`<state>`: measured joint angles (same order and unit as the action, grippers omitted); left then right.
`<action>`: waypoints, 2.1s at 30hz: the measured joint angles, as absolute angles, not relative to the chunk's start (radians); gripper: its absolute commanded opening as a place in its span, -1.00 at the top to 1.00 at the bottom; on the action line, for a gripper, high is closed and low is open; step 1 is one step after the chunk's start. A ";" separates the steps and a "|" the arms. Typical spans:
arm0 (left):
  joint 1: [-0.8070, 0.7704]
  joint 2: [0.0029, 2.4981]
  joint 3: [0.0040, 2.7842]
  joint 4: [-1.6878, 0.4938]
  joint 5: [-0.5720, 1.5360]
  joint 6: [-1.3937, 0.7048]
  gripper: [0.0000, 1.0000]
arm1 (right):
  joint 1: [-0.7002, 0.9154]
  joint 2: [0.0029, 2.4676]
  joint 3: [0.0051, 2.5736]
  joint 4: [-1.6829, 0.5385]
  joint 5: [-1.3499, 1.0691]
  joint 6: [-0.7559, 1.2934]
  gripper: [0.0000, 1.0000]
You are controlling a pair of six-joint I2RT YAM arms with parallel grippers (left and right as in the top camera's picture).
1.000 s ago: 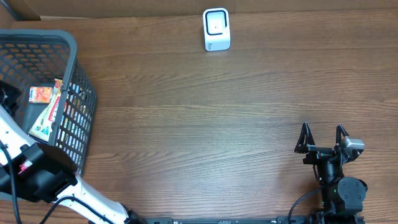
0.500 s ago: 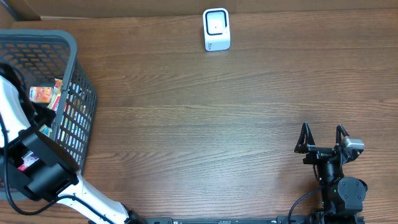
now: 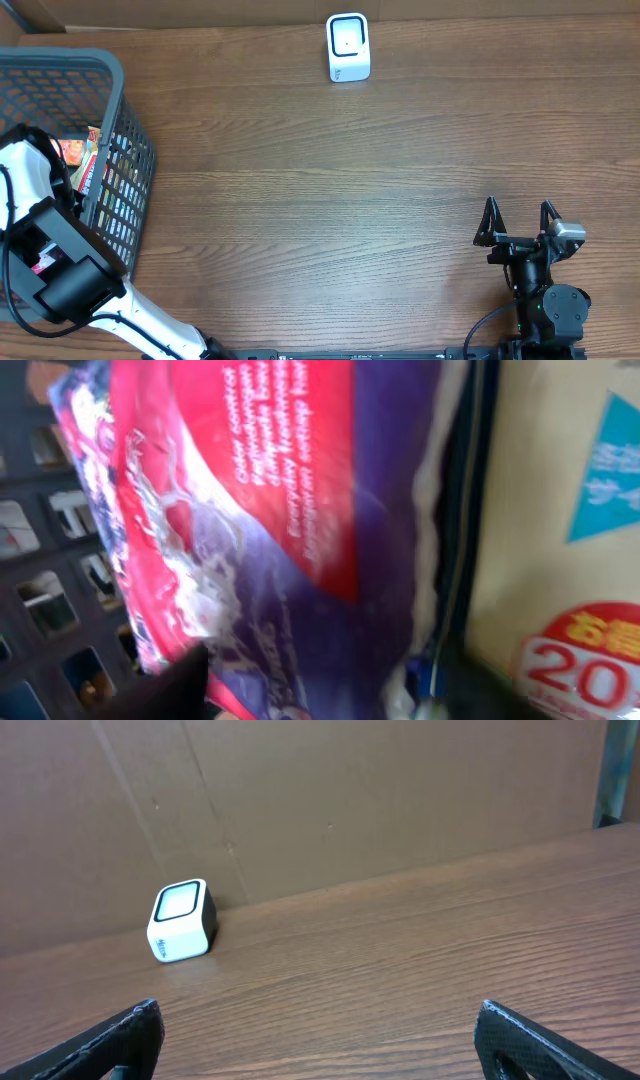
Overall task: Scan the item barcode
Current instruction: 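Grasp the red-purple deodorizer pack with the left gripper inside basket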
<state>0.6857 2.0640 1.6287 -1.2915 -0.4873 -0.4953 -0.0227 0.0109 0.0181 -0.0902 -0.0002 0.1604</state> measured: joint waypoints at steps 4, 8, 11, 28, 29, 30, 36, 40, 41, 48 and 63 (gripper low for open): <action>0.707 2.064 1.607 -1.284 -0.494 -0.499 0.92 | -0.022 0.011 0.018 -0.091 0.000 0.160 -1.00; 0.711 2.064 1.600 -1.283 -0.494 -0.502 0.91 | -0.022 0.011 0.018 -0.090 0.000 0.160 -1.00; 0.711 2.064 1.599 -1.290 -0.494 -0.503 0.91 | -0.023 0.011 0.018 -0.090 0.000 0.160 -1.00; 0.687 2.063 2.215 -1.633 -0.216 -0.339 -0.46 | -0.023 0.011 0.018 -0.091 0.000 0.160 -1.00; 0.683 2.061 2.243 -1.635 -0.202 -0.326 -0.99 | -0.023 0.011 0.018 -0.090 0.000 0.160 -1.00; 0.680 2.058 2.262 -1.635 -0.189 -0.308 -0.99 | -0.023 0.011 0.018 -0.090 0.000 0.160 -1.00; 0.675 2.049 2.189 -1.591 -0.160 -0.216 -1.00 | -0.023 0.011 0.018 -0.090 0.000 0.160 -1.00; 0.686 2.050 2.022 -1.523 -0.176 -0.210 -1.00 | -0.023 0.011 0.018 -0.091 0.000 0.160 -1.00; 0.691 2.050 1.977 -1.514 -0.197 -0.229 -0.99 | -0.022 0.011 0.018 -0.089 0.000 0.160 -1.00; 0.756 2.050 1.773 -1.452 -0.403 -0.417 -0.99 | -0.022 0.011 0.018 -0.090 0.000 0.160 -1.00; 0.763 2.050 1.535 -1.206 -0.509 -0.519 0.42 | -0.023 0.011 0.018 -0.090 0.000 0.160 -1.00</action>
